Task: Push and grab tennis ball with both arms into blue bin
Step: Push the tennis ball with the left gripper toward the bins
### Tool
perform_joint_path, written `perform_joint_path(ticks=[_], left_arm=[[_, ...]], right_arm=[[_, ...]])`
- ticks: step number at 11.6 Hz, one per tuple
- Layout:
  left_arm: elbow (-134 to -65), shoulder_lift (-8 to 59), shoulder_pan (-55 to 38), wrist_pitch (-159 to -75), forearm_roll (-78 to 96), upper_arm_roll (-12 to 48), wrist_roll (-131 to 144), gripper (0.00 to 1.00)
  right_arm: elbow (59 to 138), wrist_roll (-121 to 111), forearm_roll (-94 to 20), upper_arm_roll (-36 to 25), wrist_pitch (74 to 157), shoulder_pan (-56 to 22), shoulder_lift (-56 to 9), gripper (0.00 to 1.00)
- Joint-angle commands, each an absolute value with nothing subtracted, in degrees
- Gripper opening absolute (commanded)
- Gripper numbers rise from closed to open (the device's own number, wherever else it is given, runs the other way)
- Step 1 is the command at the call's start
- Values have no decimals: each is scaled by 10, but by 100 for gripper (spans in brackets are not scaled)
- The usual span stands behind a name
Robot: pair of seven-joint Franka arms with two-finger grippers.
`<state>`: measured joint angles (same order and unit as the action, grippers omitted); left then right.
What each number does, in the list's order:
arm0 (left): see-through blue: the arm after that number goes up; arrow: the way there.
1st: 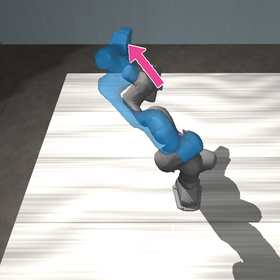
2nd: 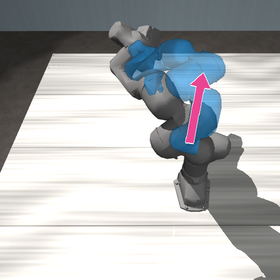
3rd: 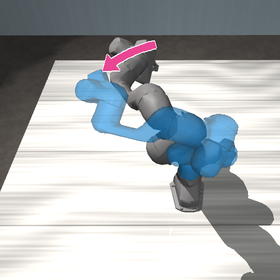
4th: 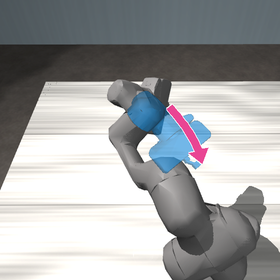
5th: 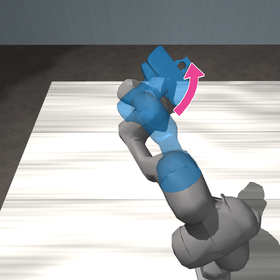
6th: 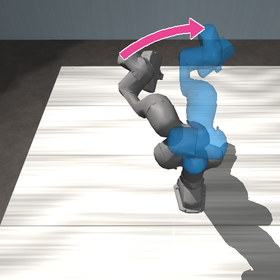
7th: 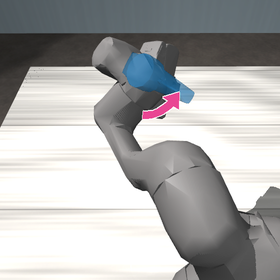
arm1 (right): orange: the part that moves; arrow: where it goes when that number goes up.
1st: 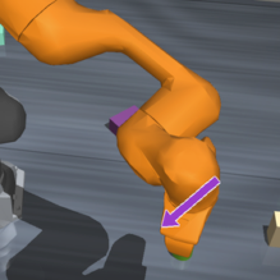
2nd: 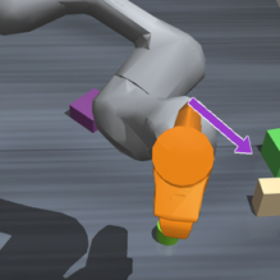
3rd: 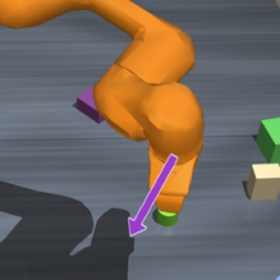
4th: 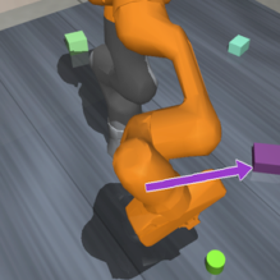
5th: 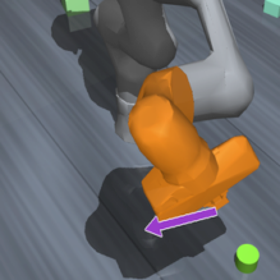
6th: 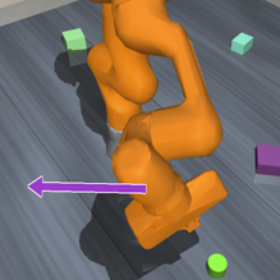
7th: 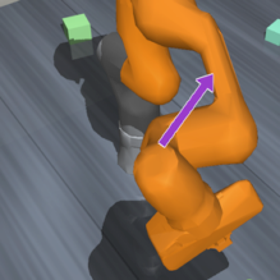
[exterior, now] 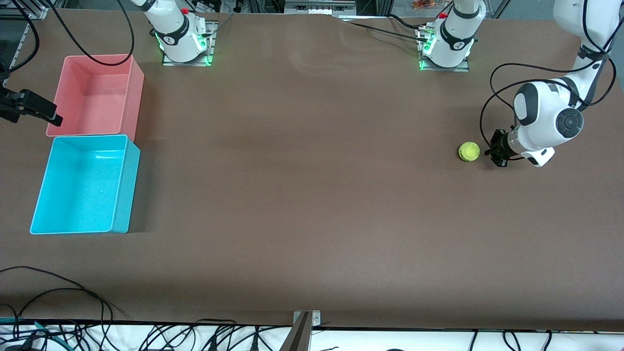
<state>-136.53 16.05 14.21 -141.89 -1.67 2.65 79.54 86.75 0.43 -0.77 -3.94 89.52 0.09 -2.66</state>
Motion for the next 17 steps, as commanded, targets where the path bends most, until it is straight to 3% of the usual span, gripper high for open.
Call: perform_joint_path(ticks=[1, 5, 8, 10, 13, 17], left_arm=[[-1371, 163, 134, -1430, -35, 67, 837, 0], [-1362, 176, 130, -1437, -32, 176, 923, 0], [-1283, 233, 80, -1434, -20, 236, 1074, 0], [-1190, 281, 33, -1387, -24, 232, 1138, 0], [-1177, 276, 59, -1330, -45, 229, 1107, 0], [-1168, 207, 102, -1242, -47, 230, 1054, 0]], right_arm=[[856, 7, -15, -39, 892, 2, -32, 100], [856, 7, -14, -39, 892, 2, -31, 100], [856, 7, -14, -39, 892, 2, -32, 100], [856, 7, -15, -39, 892, 2, -32, 100], [856, 7, -15, -39, 892, 2, -32, 100], [857, 7, -16, -38, 892, 1, -33, 100]])
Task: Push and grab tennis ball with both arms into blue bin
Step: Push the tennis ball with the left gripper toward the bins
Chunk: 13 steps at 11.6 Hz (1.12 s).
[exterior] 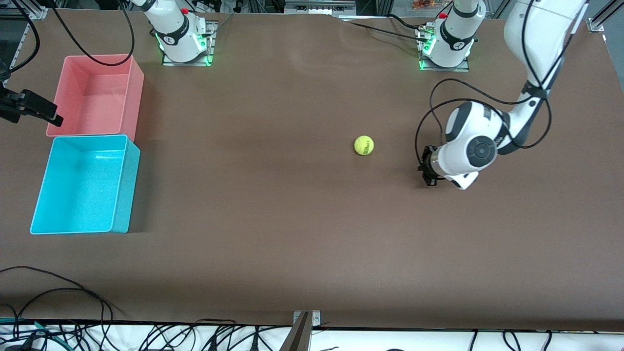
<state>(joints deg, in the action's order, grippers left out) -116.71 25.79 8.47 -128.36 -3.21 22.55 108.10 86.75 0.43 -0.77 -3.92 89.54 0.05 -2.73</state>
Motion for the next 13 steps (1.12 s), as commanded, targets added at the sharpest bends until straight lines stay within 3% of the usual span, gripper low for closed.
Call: perform_joint_path(ticks=[1, 8, 11, 12, 13], left_arm=[[-1170, 193, 116, -1236, -48, 231, 1029, 0], [-1188, 98, 253, -1220, -47, 233, 734, 0], [-1180, 64, 303, -1201, -47, 233, 596, 24], [-1173, 57, 308, -1201, -47, 232, 570, 40], [-1164, 55, 310, -1201, -47, 229, 551, 99]], right_arm=[[856, 7, -17, -37, 892, -3, -40, 100], [855, 7, -19, -46, 891, -18, -45, 100], [858, 6, -18, -43, 889, -22, -49, 100], [860, 4, -16, -37, 887, -26, -50, 100], [862, 7, -14, -35, 884, -32, -54, 100]])
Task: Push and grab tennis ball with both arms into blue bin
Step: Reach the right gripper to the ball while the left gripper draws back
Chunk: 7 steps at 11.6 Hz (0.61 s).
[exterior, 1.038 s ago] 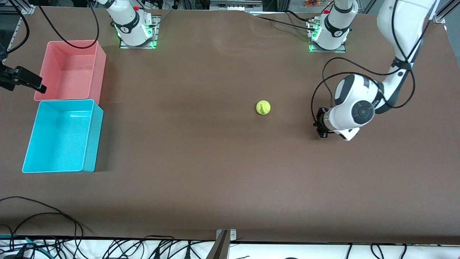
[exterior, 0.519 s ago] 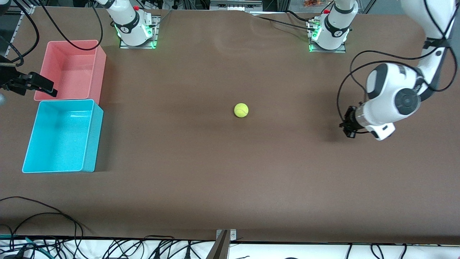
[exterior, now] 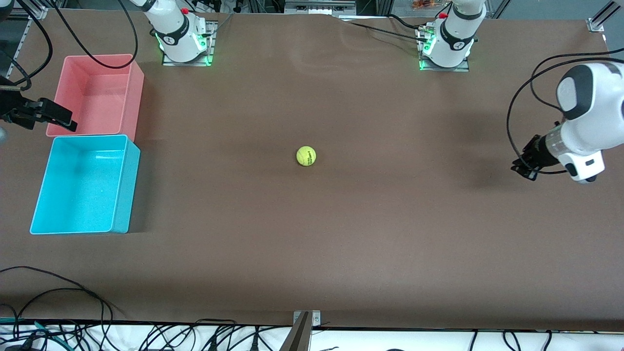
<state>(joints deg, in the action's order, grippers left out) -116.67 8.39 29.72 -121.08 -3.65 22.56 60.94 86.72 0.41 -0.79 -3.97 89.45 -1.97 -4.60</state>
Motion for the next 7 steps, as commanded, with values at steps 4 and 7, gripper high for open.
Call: perform_joint_path(ticks=[4, 7], left_arm=[[-1073, 49, 312, -1112, 0, 236, 400, 100], [-1017, 50, 308, -1064, 9, 249, 270, 100]], right_arm=[[867, 14, -15, -22, 875, -75, -89, 100], [873, 35, -20, -20, 877, -158, -114, 100]])
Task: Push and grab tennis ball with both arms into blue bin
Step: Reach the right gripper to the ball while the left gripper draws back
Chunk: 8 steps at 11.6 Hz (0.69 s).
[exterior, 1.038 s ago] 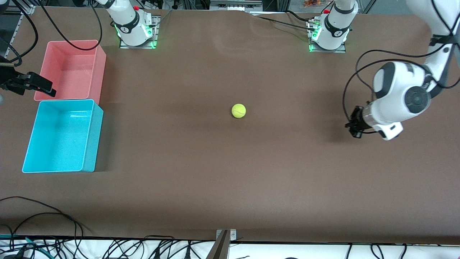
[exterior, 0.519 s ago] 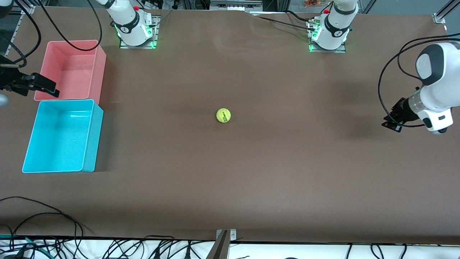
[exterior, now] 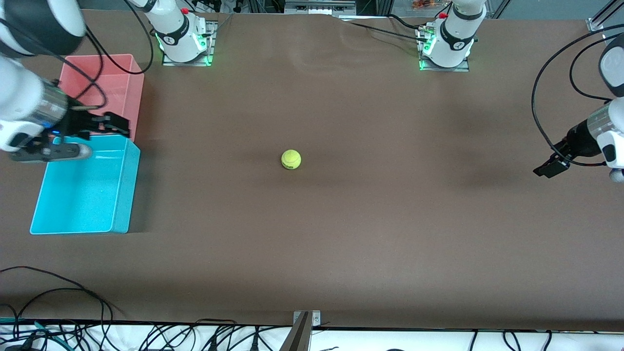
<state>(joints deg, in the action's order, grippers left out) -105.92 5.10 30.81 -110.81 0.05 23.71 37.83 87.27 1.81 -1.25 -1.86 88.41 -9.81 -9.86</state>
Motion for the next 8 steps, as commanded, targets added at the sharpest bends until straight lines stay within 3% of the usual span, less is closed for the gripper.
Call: perform_joint_path(ticks=[1, 4, 8], left_arm=[[-1001, 50, 308, -1049, 11, 250, 231, 100], [-956, 52, 309, -1012, 12, 252, 165, 100], [-943, 52, 310, -991, 13, 251, 29, 100]], right_arm=[[876, 38, -22, -20, 882, -175, -126, 100], [896, 53, -22, -19, 937, -227, -155, 100], [935, 54, -25, -18, 1040, -263, -200, 100]])
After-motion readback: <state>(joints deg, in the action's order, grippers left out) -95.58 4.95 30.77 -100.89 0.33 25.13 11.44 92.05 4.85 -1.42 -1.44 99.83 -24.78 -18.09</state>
